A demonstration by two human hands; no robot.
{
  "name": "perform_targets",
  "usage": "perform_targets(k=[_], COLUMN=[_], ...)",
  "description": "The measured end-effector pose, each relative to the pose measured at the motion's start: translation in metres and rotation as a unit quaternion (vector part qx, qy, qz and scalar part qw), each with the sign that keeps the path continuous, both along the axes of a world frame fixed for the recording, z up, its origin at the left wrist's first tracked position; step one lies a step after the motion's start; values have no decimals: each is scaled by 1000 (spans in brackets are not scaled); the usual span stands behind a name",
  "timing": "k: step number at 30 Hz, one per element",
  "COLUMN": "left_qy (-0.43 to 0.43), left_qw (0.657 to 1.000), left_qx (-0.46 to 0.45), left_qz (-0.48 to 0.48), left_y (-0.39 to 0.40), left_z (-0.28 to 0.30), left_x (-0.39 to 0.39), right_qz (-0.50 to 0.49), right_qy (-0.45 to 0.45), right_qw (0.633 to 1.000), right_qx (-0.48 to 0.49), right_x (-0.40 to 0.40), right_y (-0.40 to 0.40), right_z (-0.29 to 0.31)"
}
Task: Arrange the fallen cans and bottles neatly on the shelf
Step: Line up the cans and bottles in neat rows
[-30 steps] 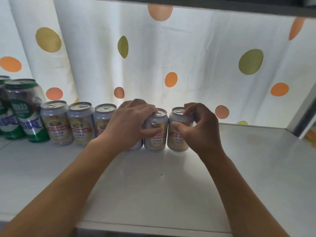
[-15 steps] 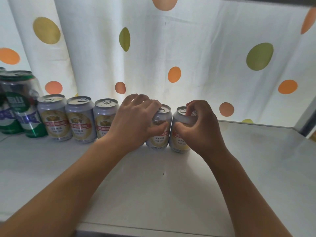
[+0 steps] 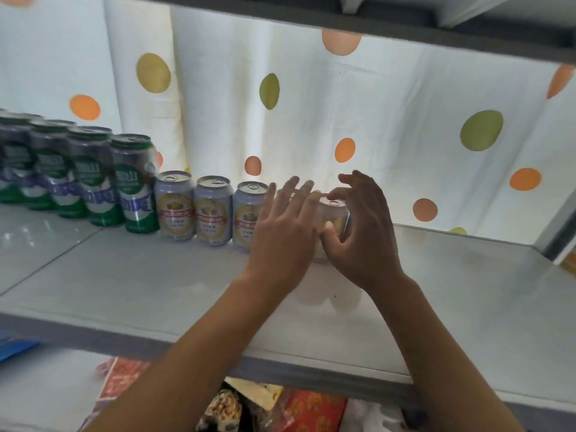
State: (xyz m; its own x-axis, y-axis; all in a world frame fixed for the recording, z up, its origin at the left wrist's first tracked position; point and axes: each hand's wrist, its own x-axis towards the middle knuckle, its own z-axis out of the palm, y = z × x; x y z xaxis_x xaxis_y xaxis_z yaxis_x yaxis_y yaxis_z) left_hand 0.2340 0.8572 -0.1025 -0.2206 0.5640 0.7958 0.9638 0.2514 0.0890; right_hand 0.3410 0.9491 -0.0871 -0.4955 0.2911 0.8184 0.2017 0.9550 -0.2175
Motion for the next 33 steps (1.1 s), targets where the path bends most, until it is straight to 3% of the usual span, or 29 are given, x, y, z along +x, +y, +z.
perform_targets(k=[4,10,19,22,26,33], left_qy=[-10,34,46,5,1,-37], left_qw=[997,988,930,923,911,894], left_qx=[59,33,-18,10,-23,-10], left_qz=[40,150,364,385,412,446], left_y=[-70,-190,-436,-503,-576,-645], left_z=[-3,0,-24,-28,-33,-34], left_x=[-25,-97,-217,-245,-285,-337], right_qz=[31,104,246,270,277,318], right_qy=[-31,-96,-115,-106,-95,-122], right_qw=[999,989,958,953,953,940], right_qx=[19,40,93,91,79,21], right_x=[-29,-118,-296,-340,-387,-456], right_y=[-53,-159,-375,-438,-507,-578], right_z=[-3,-7,-17,-21,-28,-29])
